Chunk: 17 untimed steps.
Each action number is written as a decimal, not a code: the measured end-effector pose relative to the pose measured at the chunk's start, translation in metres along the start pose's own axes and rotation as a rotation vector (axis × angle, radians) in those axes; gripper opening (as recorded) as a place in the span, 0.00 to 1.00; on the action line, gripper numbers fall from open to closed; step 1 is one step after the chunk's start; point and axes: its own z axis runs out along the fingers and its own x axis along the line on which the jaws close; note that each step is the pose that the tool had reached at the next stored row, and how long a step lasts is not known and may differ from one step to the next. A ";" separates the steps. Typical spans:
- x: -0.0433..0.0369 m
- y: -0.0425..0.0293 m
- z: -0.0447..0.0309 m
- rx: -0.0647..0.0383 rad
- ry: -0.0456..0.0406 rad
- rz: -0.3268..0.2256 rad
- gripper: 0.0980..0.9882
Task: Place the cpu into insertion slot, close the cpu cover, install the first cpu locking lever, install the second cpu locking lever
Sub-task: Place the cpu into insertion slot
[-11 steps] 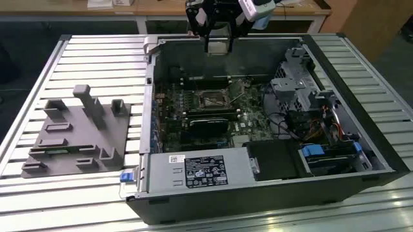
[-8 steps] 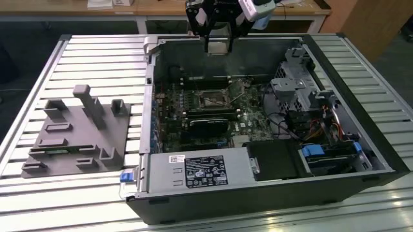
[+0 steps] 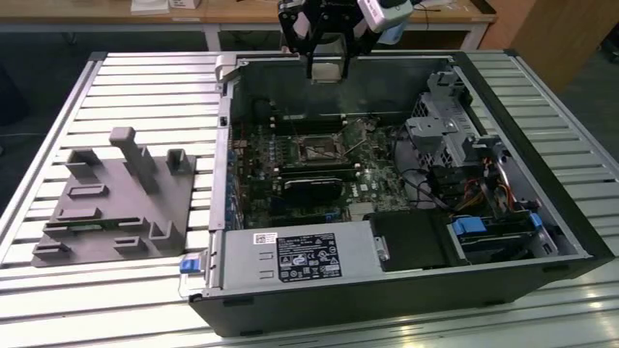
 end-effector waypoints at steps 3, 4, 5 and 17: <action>0.0000 -0.0001 0.0011 0.000 0.0000 0.000 0.50; 0.0000 -0.0002 0.0021 0.000 0.0000 0.000 0.50; -0.0001 -0.0003 0.0034 0.000 0.0000 0.000 0.50; -0.0005 -0.0022 0.0247 0.000 0.0001 0.000 0.50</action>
